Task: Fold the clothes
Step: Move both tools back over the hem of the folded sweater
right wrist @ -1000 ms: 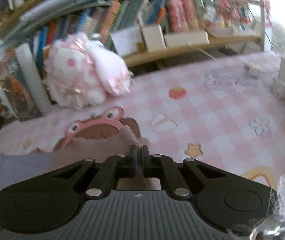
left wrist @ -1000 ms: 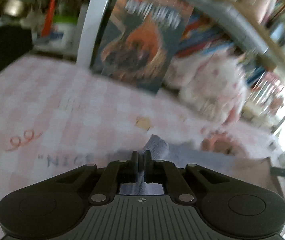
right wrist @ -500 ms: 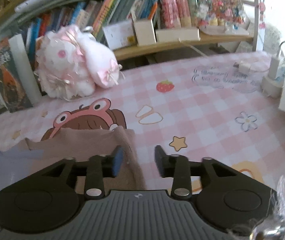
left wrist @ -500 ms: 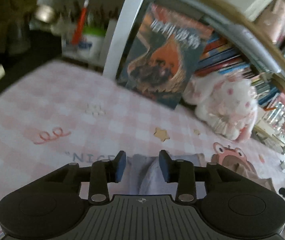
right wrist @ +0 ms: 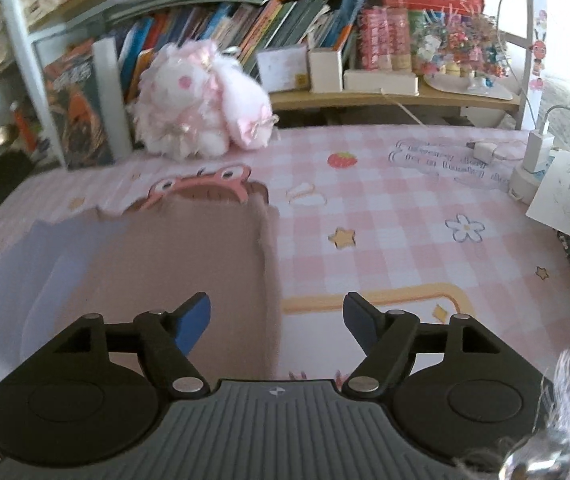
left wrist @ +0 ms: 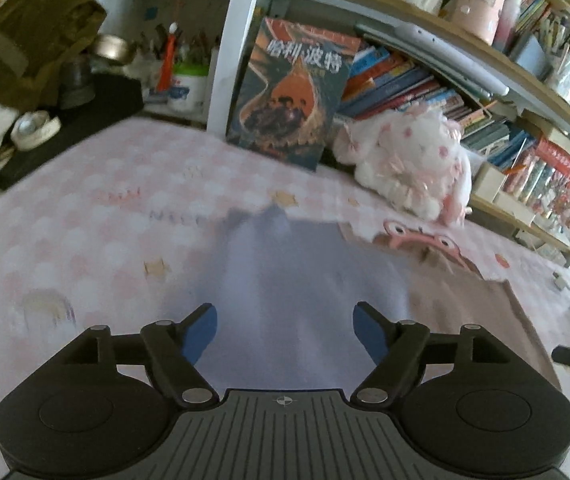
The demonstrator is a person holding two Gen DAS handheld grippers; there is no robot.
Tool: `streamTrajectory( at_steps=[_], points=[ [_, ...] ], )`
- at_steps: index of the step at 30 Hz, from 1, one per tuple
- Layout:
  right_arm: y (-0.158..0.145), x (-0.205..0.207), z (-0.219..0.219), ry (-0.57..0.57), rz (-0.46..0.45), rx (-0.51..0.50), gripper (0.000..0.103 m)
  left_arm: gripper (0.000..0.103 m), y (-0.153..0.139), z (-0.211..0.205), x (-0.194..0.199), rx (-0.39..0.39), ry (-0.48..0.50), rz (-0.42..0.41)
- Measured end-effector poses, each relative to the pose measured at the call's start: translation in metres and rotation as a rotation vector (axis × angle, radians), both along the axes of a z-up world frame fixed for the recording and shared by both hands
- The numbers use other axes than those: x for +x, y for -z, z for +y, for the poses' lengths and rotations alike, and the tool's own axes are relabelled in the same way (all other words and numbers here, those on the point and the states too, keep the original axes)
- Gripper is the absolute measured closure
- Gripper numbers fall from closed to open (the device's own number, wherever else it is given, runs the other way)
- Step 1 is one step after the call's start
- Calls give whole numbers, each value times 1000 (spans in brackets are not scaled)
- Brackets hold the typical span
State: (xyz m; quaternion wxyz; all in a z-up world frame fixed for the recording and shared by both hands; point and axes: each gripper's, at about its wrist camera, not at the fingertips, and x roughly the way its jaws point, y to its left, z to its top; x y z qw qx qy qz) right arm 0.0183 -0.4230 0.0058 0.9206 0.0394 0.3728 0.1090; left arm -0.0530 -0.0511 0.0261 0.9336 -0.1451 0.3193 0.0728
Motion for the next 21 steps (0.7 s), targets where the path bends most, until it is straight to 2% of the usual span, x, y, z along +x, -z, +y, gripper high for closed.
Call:
streamTrajectory(
  at_steps=[4, 7, 13, 17, 21],
  points=[
    [3, -16, -13, -64, 20, 10, 31, 20, 4, -32, -18, -14, -42, 22],
    [6, -28, -22, -112, 34, 17, 31, 18, 6, -55, -34, 3, -62, 28],
    [12, -52, -31, -222, 38, -26, 29, 16, 13, -93, -61, 15, -109, 64],
    [16, -64, -36, -262, 50, -27, 28, 14, 17, -109, -71, -7, -74, 115],
    [17, -68, -39, -256, 55, -12, 25, 14, 17, -114, -74, -48, -18, 148]
  ],
)
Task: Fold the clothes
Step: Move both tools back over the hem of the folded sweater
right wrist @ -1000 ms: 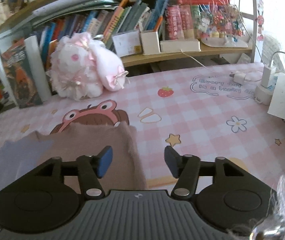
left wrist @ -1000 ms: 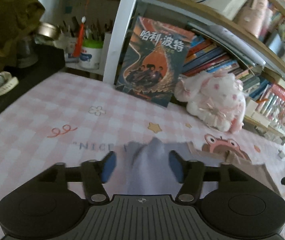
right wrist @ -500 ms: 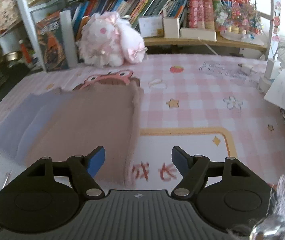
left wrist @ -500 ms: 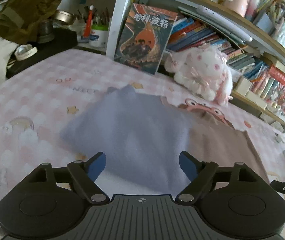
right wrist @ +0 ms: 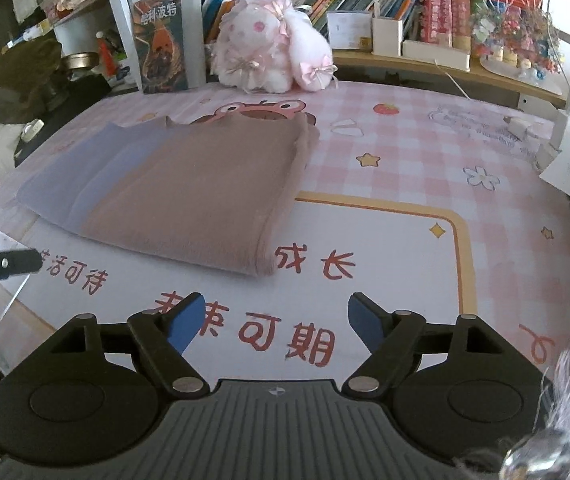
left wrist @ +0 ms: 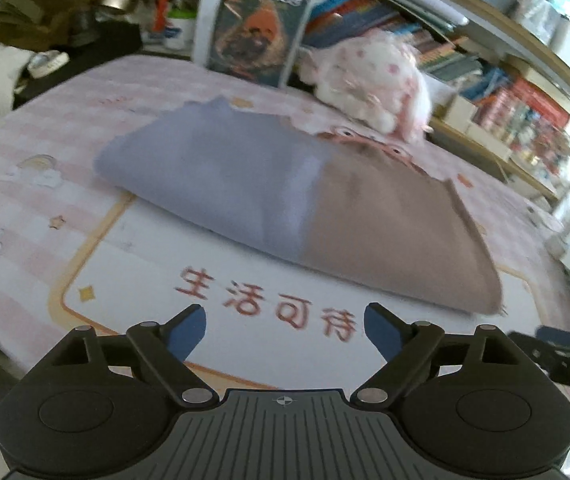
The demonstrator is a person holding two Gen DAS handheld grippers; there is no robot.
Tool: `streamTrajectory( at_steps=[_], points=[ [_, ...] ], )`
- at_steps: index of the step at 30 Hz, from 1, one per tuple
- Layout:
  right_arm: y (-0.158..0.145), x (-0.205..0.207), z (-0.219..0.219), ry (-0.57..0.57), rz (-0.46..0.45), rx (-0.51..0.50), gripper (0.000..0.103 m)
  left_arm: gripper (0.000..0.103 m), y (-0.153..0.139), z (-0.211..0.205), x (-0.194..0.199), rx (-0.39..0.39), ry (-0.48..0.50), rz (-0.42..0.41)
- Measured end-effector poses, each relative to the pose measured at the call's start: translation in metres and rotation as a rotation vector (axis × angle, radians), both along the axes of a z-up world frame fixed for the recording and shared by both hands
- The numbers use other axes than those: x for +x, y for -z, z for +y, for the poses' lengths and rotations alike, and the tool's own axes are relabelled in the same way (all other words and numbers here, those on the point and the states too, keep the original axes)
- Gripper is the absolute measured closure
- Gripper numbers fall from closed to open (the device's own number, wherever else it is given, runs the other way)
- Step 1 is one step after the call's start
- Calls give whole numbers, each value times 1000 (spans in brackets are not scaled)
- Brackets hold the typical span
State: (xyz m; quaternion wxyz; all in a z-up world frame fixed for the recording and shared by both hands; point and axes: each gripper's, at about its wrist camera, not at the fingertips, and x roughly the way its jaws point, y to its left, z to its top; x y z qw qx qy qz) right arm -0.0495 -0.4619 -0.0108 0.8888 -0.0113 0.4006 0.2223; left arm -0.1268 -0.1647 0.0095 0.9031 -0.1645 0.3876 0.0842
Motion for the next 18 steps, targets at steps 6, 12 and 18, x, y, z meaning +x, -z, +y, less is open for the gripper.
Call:
streamTrajectory(
  at_steps=[6, 12, 18],
  points=[
    [0, -1, 8, 3, 19, 15, 25, 14, 3, 24, 4, -204, -72, 33],
    [-2, 3, 24, 17, 18, -3, 24, 14, 11, 67, 16, -379, -225, 25],
    [0, 10, 42, 38, 23, -15, 24, 14, 15, 94, 29, -355, -290, 40]
  ],
)
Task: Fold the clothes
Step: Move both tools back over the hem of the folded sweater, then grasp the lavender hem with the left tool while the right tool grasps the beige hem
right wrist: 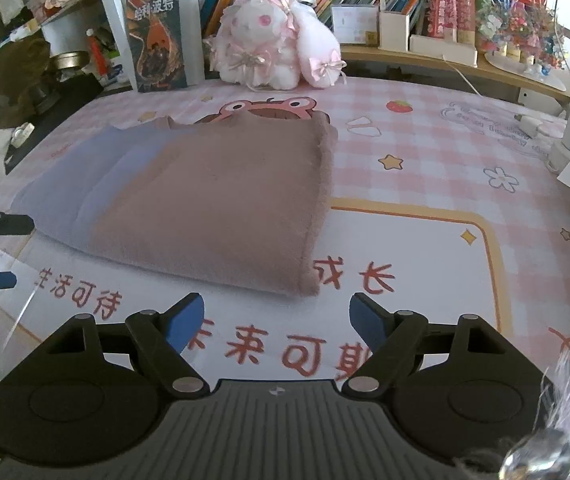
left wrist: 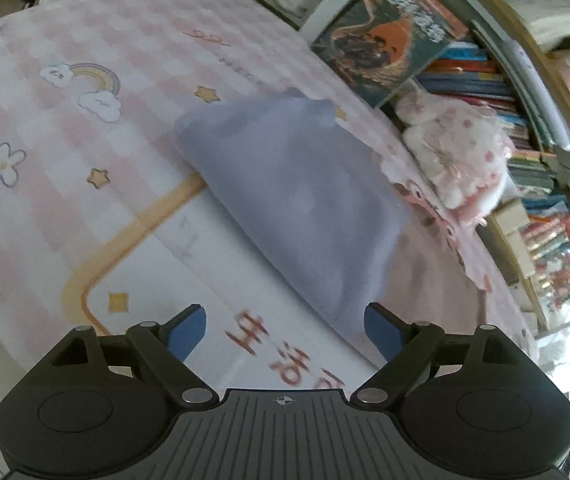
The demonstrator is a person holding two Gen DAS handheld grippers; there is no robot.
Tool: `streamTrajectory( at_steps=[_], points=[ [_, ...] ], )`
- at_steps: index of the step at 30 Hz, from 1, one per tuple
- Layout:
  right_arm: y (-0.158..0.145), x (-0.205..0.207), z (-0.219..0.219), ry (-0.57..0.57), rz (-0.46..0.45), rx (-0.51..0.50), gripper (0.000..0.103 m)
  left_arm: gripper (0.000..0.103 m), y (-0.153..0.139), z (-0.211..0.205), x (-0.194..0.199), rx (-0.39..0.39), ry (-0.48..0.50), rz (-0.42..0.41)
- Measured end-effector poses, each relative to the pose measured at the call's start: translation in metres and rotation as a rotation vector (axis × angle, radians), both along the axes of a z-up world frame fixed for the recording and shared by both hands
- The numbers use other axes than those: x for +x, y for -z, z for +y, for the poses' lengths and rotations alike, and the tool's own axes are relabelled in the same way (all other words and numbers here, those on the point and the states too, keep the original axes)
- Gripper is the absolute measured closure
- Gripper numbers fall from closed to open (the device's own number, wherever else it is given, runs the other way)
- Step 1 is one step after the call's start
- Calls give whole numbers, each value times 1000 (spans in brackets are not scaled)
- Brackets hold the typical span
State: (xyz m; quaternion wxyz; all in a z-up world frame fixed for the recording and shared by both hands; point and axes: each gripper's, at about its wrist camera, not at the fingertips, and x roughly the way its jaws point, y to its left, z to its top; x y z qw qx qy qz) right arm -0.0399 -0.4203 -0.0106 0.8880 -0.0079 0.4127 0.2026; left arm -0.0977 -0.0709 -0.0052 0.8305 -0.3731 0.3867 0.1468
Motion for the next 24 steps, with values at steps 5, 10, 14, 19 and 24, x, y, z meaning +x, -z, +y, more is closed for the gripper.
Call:
streamTrajectory(
  at_steps=[5, 10, 14, 19, 24],
  points=[
    [-1, 4, 15, 5, -8, -17, 23, 16, 10, 28, 3, -96, -50, -19],
    [-2, 7, 25, 24, -11, -40, 18, 17, 17, 53, 9, -200, -98, -62],
    [-4, 10, 26, 61, -20, -30, 18, 26, 24, 69, 13, -284, -174, -102],
    [-12, 28, 22, 155, -33, -9, 18, 36, 34, 88, 22, -358, -259, -136],
    [-7, 66, 20, 243, 53, 28, 43, 36, 38, 98, 31, -397, -308, -161]
  ],
)
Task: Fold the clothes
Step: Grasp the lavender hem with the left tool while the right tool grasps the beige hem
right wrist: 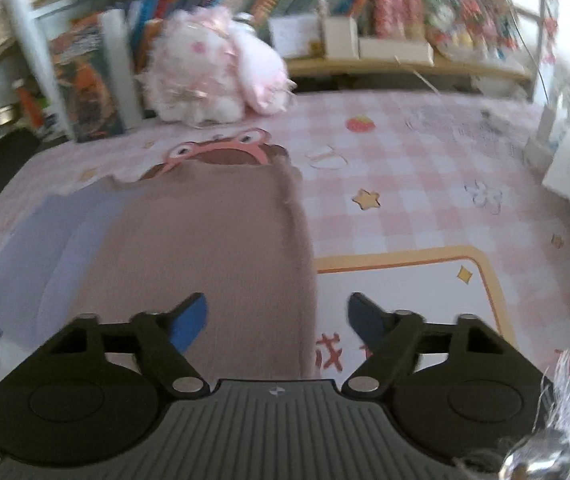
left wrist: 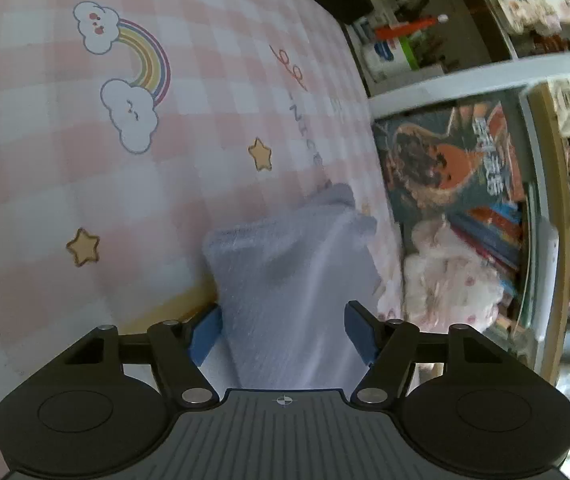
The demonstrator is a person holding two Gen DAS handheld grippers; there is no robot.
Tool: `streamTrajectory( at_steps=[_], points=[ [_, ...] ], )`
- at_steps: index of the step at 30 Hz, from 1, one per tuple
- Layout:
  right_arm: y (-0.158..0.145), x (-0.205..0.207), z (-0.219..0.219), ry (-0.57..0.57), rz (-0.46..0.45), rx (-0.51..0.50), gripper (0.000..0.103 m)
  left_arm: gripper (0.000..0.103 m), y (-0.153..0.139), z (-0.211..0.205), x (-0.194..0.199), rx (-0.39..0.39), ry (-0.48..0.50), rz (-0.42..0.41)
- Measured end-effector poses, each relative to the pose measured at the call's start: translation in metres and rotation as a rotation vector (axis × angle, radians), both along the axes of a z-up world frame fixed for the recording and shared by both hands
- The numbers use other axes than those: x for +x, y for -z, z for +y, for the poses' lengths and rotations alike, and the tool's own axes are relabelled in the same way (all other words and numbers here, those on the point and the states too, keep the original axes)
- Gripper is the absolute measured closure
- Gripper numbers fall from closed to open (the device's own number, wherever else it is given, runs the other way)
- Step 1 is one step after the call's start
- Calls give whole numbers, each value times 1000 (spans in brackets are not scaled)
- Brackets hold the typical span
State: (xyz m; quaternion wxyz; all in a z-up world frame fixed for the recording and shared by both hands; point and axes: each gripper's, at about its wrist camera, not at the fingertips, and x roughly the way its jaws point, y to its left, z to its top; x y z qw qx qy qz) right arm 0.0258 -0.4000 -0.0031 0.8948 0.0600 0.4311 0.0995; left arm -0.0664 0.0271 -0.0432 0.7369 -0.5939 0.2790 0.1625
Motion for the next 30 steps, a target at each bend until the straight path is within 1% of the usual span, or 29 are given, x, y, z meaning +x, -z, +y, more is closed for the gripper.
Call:
streamTrajectory(
  at_steps=[1, 2, 3, 5, 6, 7, 8, 9, 10, 11, 12, 13, 14, 15, 18, 19, 21, 22, 24, 27, 28, 29, 30],
  points=[
    [4, 7, 0, 13, 35, 8, 55, 34, 1, 0, 1, -5, -15, -4],
    [9, 14, -1, 23, 72, 20, 60, 34, 1, 0, 3, -10, -30, -7],
    [14, 20, -1, 30, 103, 33, 63, 34, 2, 0, 5, -6, -37, -9],
    [17, 25, 0, 18, 126, 58, 70, 34, 2, -2, 9, 4, -50, -11],
    [19, 27, 1, 11, 135, 66, 73, 36, 2, -3, 11, 9, -57, -12],
    [19, 27, 3, 0, 133, 59, 74, 36, 2, -4, 13, 9, -55, -21],
    [18, 27, 5, -9, 130, 49, 74, 40, 2, -4, 14, 12, -54, -20],
    [18, 27, 7, -13, 127, 43, 74, 46, 3, -4, 15, 16, -52, -18],
    [18, 26, 8, -16, 125, 36, 74, 64, 3, -3, 17, 15, -37, -1],
    [18, 25, 9, -19, 122, 31, 74, 77, 2, -3, 21, 35, -3, 38],
    [18, 25, 9, -20, 119, 30, 74, 78, -3, -5, 22, 80, 32, 51],
    [18, 25, 9, -20, 116, 29, 74, 83, -12, -10, 23, 163, 80, 27],
    [18, 24, 9, -20, 114, 29, 74, 85, -22, -16, 25, 249, 129, 0],
    [18, 24, 8, -19, 113, 30, 74, 85, -33, -24, 24, 342, 185, -40],
    [19, 25, 8, -17, 113, 26, 73, 84, -51, -42, 23, 522, 297, -119],
    [18, 26, 8, -19, 114, 23, 72, 84, -50, -42, 22, 519, 300, -116],
    [19, 27, 7, -18, 117, 17, 67, 84, -37, -27, 21, 399, 236, -77],
    [19, 27, 7, -19, 117, 18, 66, 84, -30, -19, 20, 336, 203, -57],
    [19, 27, 6, -26, 115, 15, 66, 83, -17, -5, 18, 232, 163, -55],
    [18, 27, 7, -37, 111, 8, 66, 75, -5, 3, 15, 156, 134, -54],
    [18, 27, 8, -42, 108, 3, 66, 69, -2, 4, 16, 138, 123, -51],
    [18, 27, 8, -48, 104, -3, 66, 67, 0, 4, 16, 121, 113, -48],
    [18, 27, 9, -55, 99, -11, 66, 64, 3, 5, 17, 105, 107, -48]
  ],
)
